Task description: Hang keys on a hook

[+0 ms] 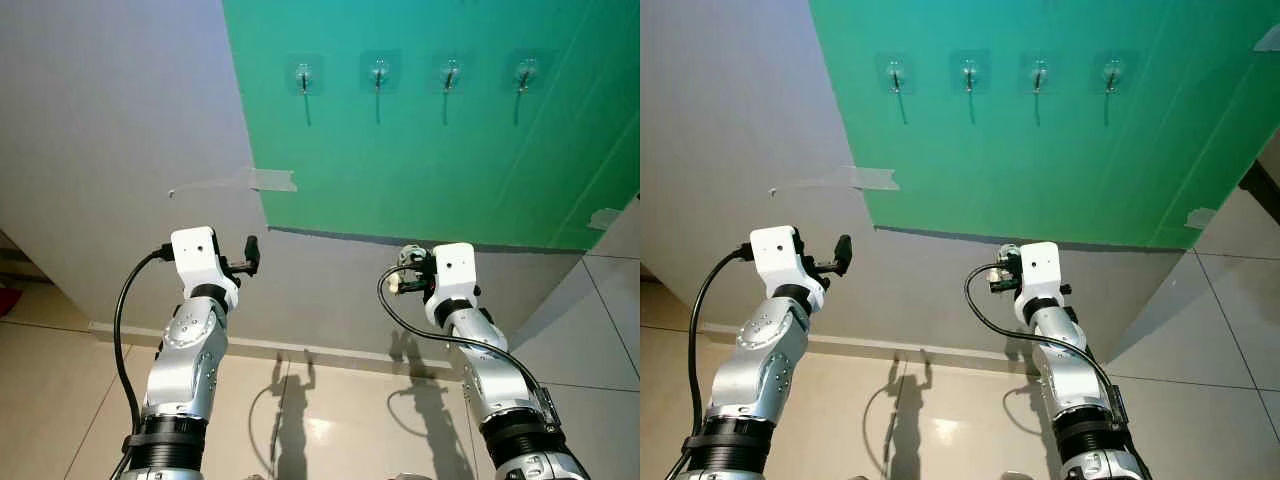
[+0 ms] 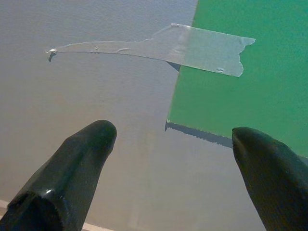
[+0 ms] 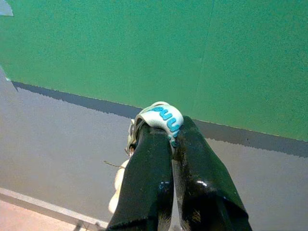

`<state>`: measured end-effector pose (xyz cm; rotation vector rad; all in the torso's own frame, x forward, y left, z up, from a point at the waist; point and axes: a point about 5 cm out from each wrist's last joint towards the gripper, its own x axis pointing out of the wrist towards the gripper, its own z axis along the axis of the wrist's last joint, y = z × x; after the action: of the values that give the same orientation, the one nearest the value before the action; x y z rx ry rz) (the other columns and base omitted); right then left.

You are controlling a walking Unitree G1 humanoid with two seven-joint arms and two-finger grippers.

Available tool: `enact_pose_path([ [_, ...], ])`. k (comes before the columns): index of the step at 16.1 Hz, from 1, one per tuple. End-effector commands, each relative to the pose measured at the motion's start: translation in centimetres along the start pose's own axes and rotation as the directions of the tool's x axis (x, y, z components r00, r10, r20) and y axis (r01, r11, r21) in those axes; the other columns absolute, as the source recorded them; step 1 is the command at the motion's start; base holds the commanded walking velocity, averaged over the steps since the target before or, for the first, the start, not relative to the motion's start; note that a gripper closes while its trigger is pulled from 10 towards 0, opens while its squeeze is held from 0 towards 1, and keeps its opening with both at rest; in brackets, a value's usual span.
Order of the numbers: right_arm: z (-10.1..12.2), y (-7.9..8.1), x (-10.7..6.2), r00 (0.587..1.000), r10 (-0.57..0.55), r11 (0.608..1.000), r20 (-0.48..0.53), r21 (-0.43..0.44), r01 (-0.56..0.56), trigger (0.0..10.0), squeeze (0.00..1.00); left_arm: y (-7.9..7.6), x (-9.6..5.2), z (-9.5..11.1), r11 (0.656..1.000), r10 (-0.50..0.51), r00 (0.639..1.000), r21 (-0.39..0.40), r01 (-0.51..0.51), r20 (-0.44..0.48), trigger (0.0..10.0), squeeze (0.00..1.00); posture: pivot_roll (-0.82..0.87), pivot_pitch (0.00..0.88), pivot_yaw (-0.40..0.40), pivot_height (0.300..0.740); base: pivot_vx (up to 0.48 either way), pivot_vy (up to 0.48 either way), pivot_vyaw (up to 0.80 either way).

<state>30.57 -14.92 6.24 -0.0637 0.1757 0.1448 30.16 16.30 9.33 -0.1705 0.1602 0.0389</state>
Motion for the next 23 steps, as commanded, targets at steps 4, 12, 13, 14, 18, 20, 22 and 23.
enact_pose_path([
  [4,-0.06,0.02,-0.03,1.000,0.003,1.000,0.001,-0.001,-0.003,10.0,0.00,0.14,-0.01,-0.09,1.000,0.005,1.000,0.009,-0.005,-0.007,10.0,0.00,-0.18,0.000,0.065,0.740,0.000,0.000,0.00],
  [12,0.10,0.18,-0.03,1.000,-0.002,1.000,0.006,-0.002,0.002,10.0,0.00,-0.22,0.37,-0.06,1.000,-0.012,1.000,0.012,0.012,-0.013,10.0,0.00,-0.20,0.000,0.079,0.740,0.000,0.000,0.00],
  [13,0.13,0.16,-0.02,1.000,-0.004,1.000,0.007,-0.002,0.004,10.0,0.00,-0.17,0.40,-0.05,1.000,-0.011,1.000,0.013,0.012,-0.012,10.0,0.00,-0.20,0.000,0.079,0.740,0.000,0.000,0.00],
  [14,0.20,0.06,0.00,1.000,-0.008,1.000,0.010,-0.002,0.008,10.0,0.00,-0.18,0.39,-0.05,1.000,-0.011,1.000,0.012,0.012,-0.010,10.0,0.00,-0.20,0.000,0.079,0.740,0.000,0.000,0.00],
  [18,0.30,0.22,-0.11,1.000,-0.005,1.000,0.016,0.000,0.005,10.0,0.00,-0.20,0.19,0.02,1.000,-0.012,1.000,0.012,0.012,-0.006,10.0,0.00,-0.19,0.000,0.079,0.740,0.000,0.000,0.00],
  [20,0.31,0.19,-0.07,1.000,-0.005,1.000,0.014,0.000,0.005,10.0,0.00,-0.20,0.21,0.02,1.000,-0.011,1.000,0.012,0.011,-0.007,10.0,0.00,-0.19,0.000,0.079,0.740,0.000,0.000,0.00],
  [22,0.33,0.10,0.05,1.000,-0.007,1.000,0.011,0.000,0.007,10.0,0.00,-0.35,0.32,0.33,0.999,-0.018,1.000,-0.028,0.019,0.013,10.0,0.00,-0.19,0.000,0.078,0.740,0.000,0.000,0.00],
  [23,0.35,0.10,0.10,1.000,-0.007,1.000,0.010,0.000,0.007,10.0,0.00,-0.35,0.34,0.44,1.000,-0.020,1.000,-0.022,0.020,0.015,10.0,0.00,-0.19,0.000,0.078,0.740,0.000,0.000,0.00],
])
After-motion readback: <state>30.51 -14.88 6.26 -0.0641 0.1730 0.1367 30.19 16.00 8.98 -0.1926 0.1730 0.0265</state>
